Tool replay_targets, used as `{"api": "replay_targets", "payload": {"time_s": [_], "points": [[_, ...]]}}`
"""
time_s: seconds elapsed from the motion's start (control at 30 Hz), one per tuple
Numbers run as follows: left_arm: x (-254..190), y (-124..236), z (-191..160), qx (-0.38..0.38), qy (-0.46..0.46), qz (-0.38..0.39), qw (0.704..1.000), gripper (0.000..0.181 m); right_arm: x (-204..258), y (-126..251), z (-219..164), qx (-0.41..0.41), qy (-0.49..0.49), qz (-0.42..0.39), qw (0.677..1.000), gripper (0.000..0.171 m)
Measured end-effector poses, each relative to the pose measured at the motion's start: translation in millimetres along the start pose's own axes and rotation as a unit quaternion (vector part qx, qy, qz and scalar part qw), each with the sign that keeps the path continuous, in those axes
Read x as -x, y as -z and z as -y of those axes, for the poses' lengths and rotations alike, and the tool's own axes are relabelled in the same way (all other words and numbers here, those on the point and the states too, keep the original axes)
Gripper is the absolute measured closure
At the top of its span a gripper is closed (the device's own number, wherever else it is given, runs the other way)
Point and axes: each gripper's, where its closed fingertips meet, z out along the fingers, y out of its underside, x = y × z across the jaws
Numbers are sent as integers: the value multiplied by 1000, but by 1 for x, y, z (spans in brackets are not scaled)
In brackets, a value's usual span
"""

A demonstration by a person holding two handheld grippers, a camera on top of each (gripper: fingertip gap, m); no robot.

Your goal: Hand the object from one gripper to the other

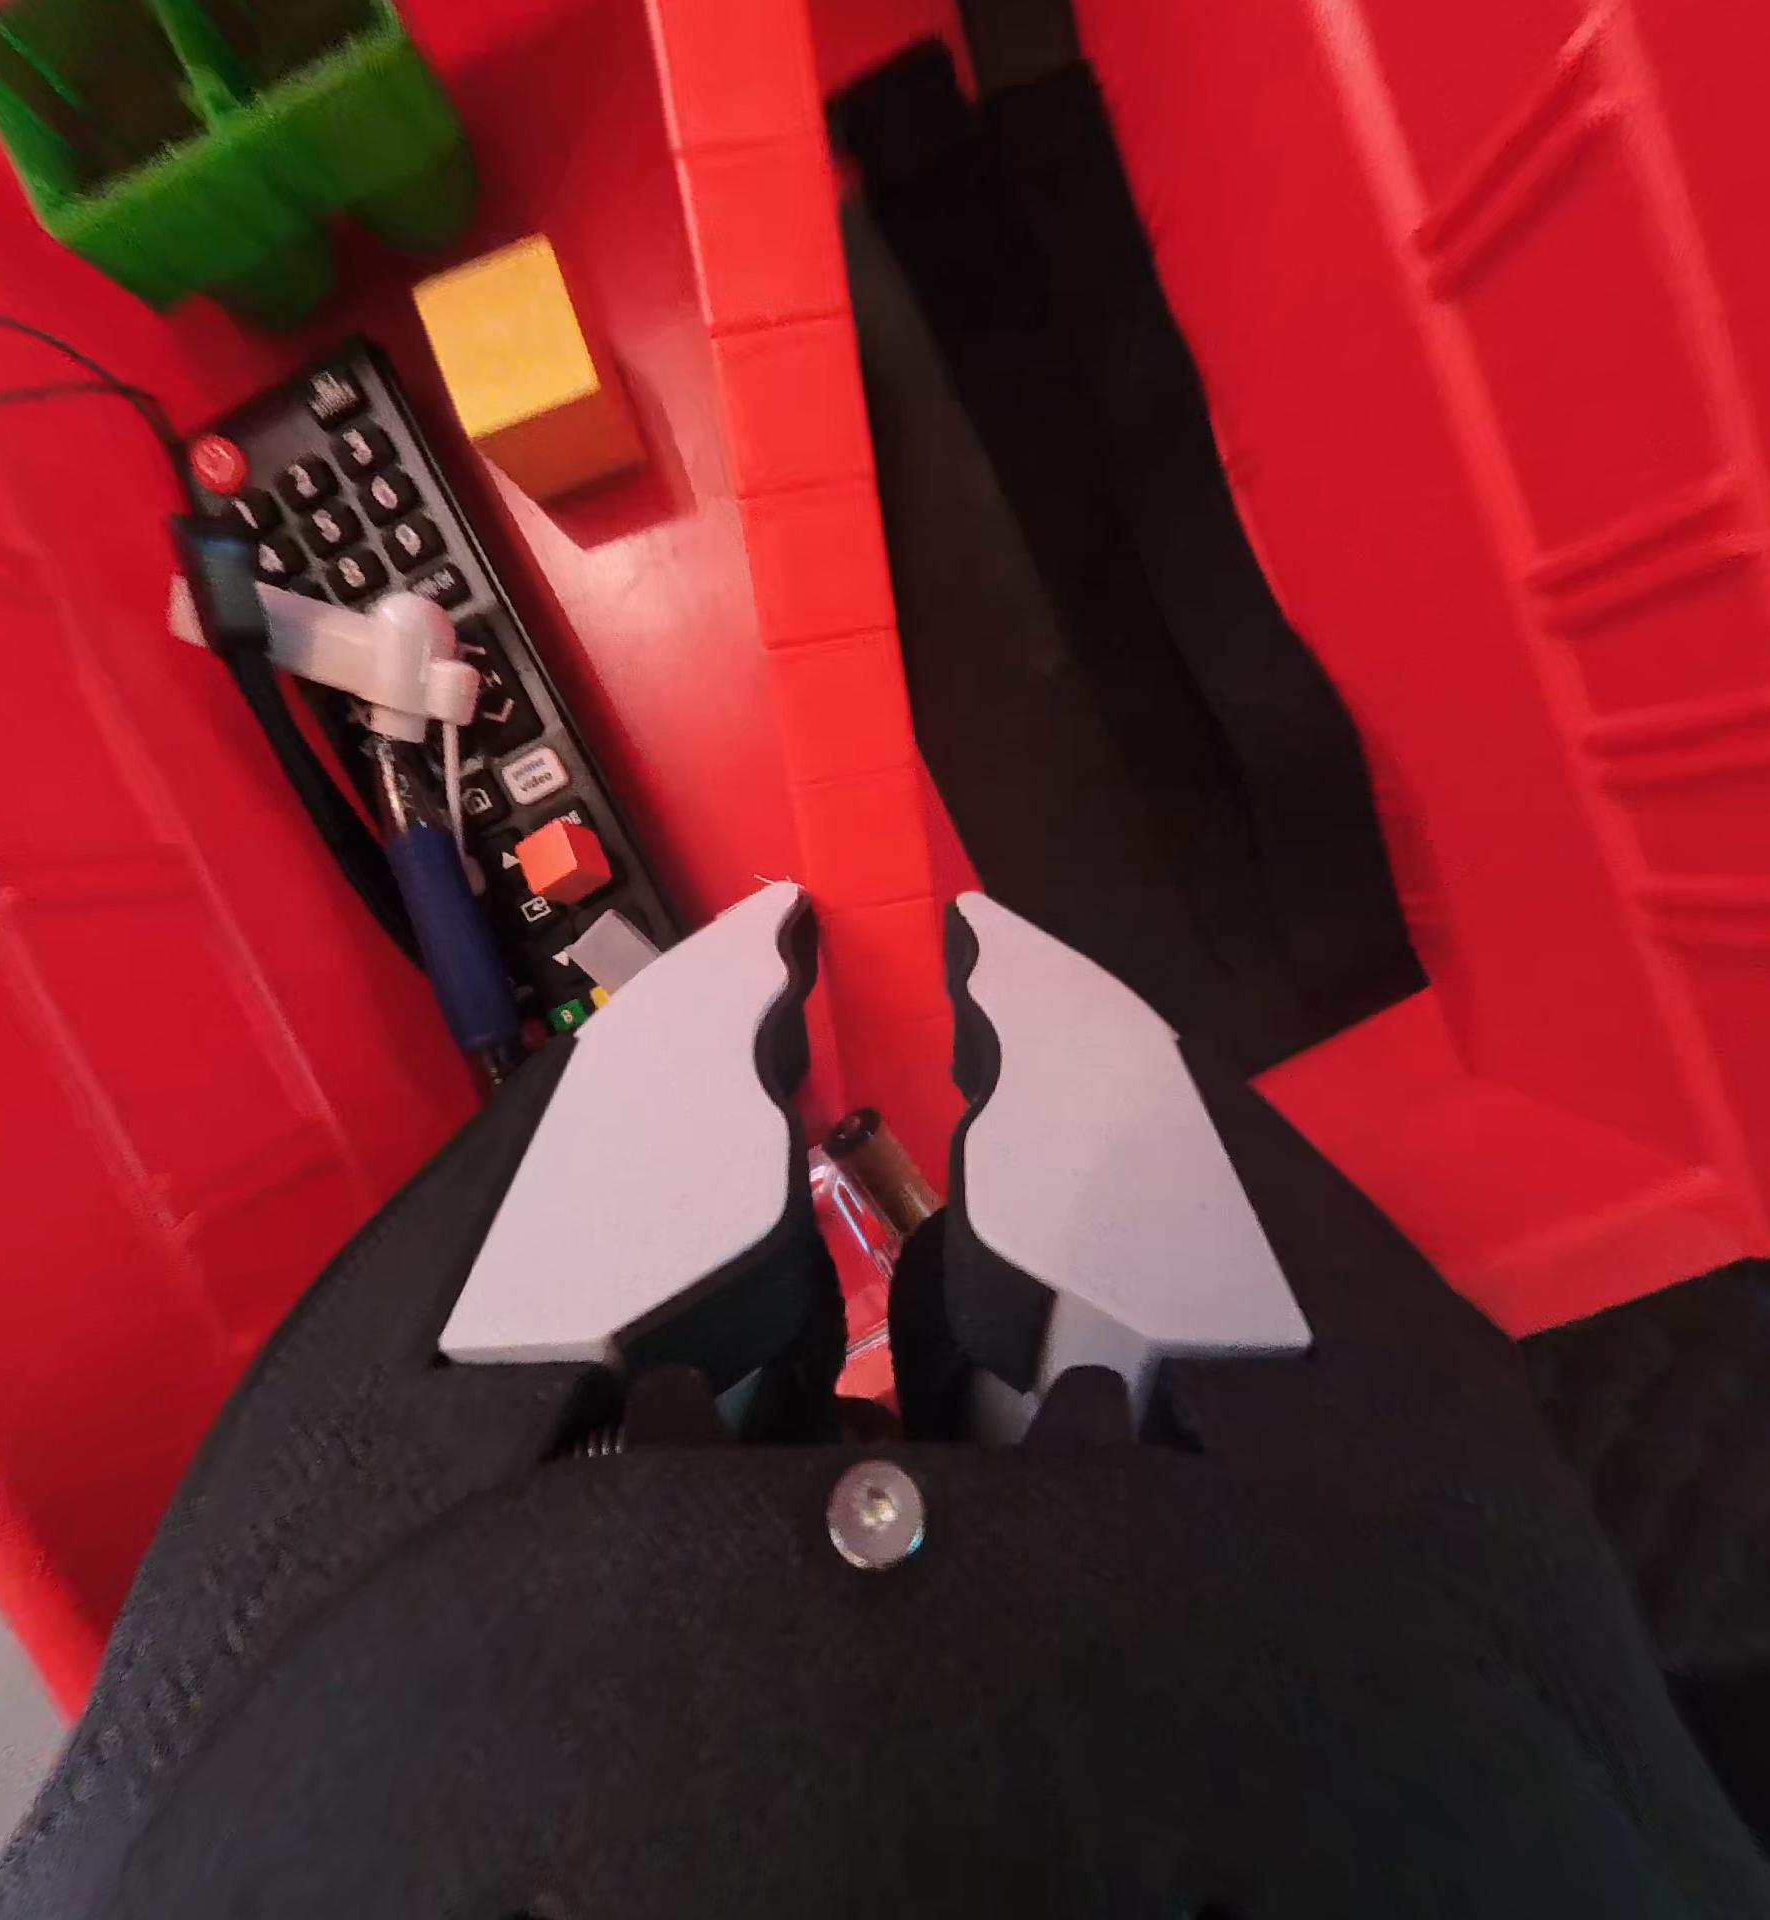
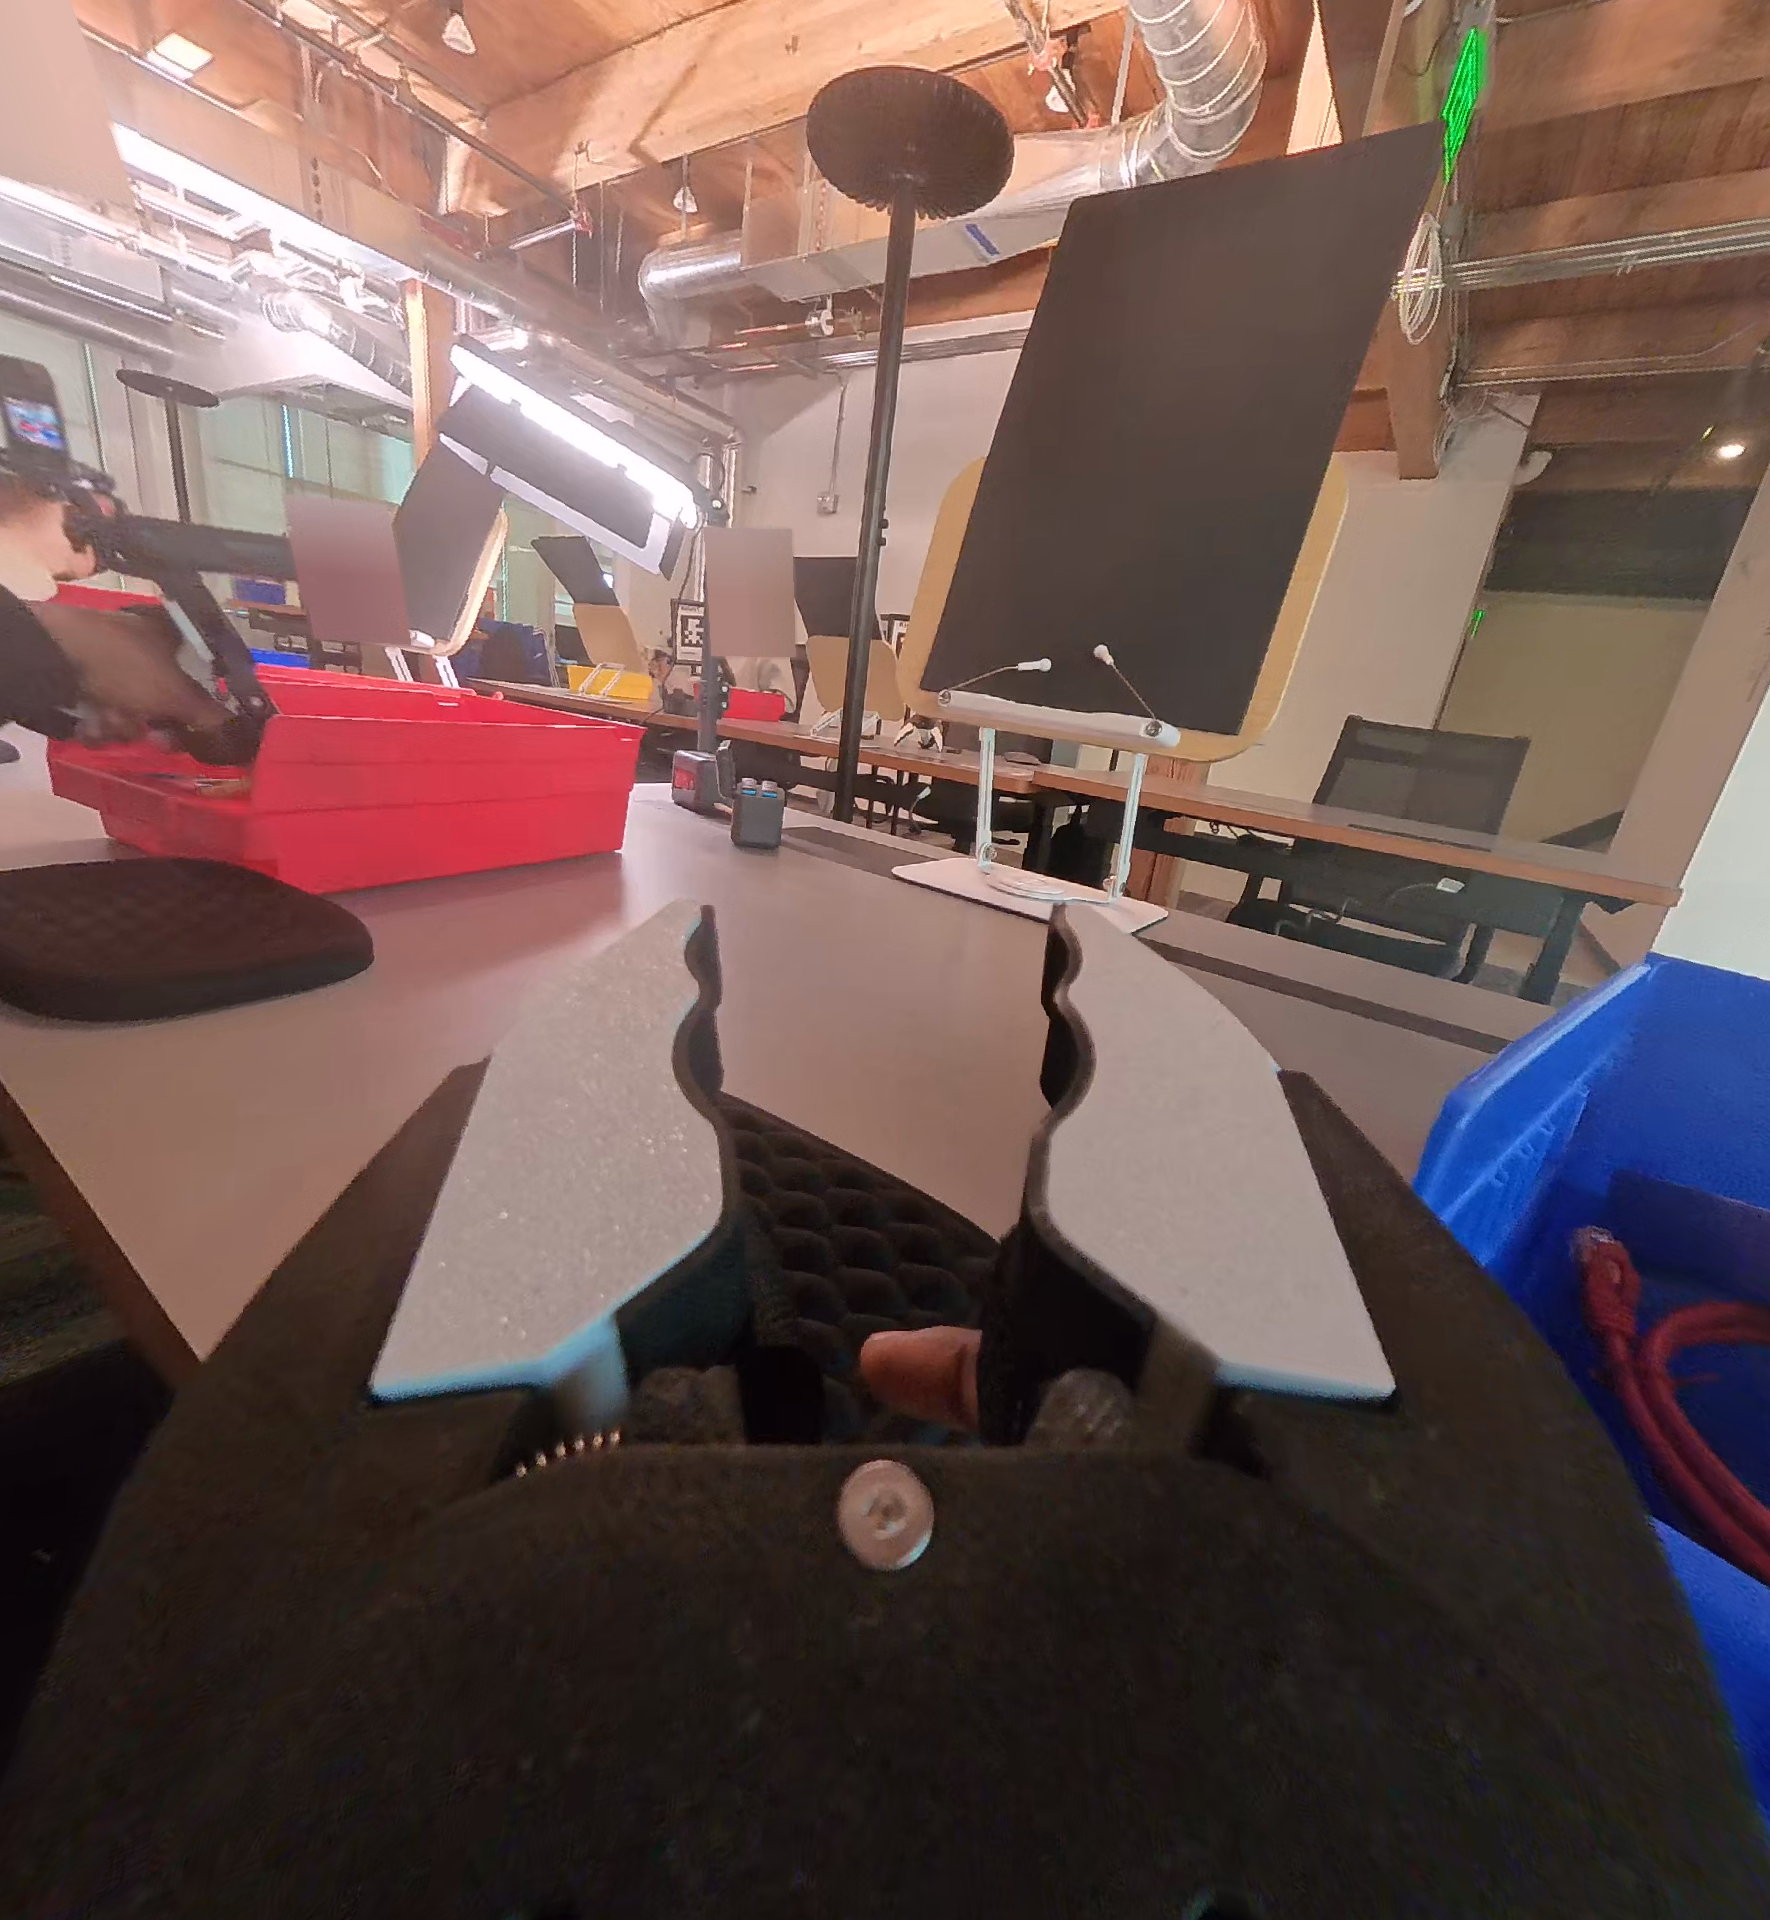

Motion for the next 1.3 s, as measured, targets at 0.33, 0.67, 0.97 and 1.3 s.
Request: {"api": "replay_targets", "payload": {"time_s": [0.33, 0.67, 0.97, 1.3], "points": [[-35, 98, 71, -335, -47, -6, 941, 159, 8, -5, -5, 22, 38, 6, 999, 111], [-175, 208, 77, -555, -68, -360, 747, 159, 57, -22, -1, 49, 9, 104, 993, 114], [-339, 227, 2, -501, -60, -653, 565, 159, 135, -48, 72, -26, -221, 291, 931, 117], [-402, 194, -28, -442, -98, -669, 589, 159, 185, -63, 74, 35, -295, 398, 868, 116]]}}
